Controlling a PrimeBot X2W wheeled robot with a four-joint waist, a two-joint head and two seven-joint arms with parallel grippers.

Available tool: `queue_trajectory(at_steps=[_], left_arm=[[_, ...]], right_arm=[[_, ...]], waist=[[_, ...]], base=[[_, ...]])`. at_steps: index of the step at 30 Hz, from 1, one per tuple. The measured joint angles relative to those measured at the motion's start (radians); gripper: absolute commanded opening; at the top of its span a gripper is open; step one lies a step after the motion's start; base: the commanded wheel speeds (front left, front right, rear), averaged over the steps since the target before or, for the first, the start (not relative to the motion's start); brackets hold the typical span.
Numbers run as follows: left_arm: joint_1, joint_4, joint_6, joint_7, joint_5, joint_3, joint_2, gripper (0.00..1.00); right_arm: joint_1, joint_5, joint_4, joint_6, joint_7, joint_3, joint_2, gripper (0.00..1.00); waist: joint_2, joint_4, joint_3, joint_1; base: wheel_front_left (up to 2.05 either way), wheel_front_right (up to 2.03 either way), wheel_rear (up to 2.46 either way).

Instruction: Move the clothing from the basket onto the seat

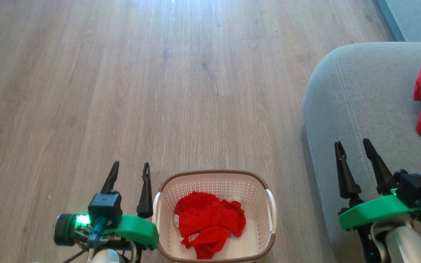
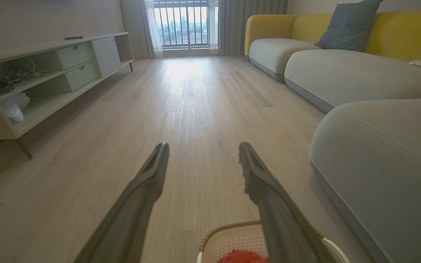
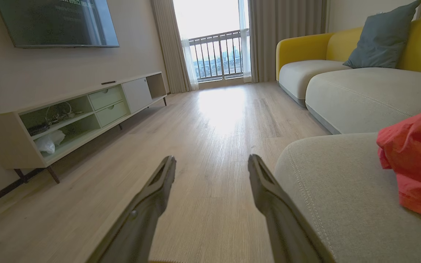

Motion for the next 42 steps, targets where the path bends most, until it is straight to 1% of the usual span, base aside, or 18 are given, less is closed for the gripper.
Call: queue_trajectory(at_steps=[3, 26, 29, 33, 36, 42], left_arm=[[0.0, 0.0, 0.005, 0.0, 0.0, -0.006, 0.0, 1.0], [0.0, 0.006, 0.004, 0.0, 0.0, -0.012, 0.0, 1.0], [0.0, 0.006, -0.004, 0.0, -0.007, -0.015, 0.0, 1.0], [-0.001, 0.039, -0.026, 0.0, -0.009, -0.04, 0.0, 1.0], [-0.011, 0.077, -0.044, 0.0, -0.019, -0.067, 0.0, 1.0], [-0.132, 0.204, -0.067, 0.0, -0.009, -0.128, 0.0, 1.0]], right_arm=[[0.0, -0.007, 0.001, 0.0, 0.0, -0.001, 0.007, 1.0], [0.0, -0.015, 0.0, 0.0, 0.0, -0.005, 0.007, 1.0], [0.0, -0.019, 0.001, 0.0, 0.0, -0.005, 0.007, 1.0], [-0.001, -0.047, 0.011, 0.0, 0.0, -0.024, 0.007, 1.0], [-0.012, -0.052, 0.008, 0.0, 0.0, -0.044, 0.006, 1.0], [-0.071, -0.07, -0.03, 0.0, 0.0, -0.073, -0.004, 1.0]], waist=[[0.0, -0.002, 0.001, 0.0], [0.0, -0.022, 0.001, 0.0], [0.0, -0.028, 0.011, 0.0], [0.0, -0.039, 0.036, 0.0], [0.0, -0.048, 0.074, 0.0], [0.0, -0.069, 0.189, 0.0002]], base=[[0.0, 0.0, 0.0], [0.0, 0.0, 0.0], [0.0, 0.0, 0.0], [0.0, 0.0, 0.0], [0.0, 0.0, 0.0], [0.0, 0.0, 0.0]])
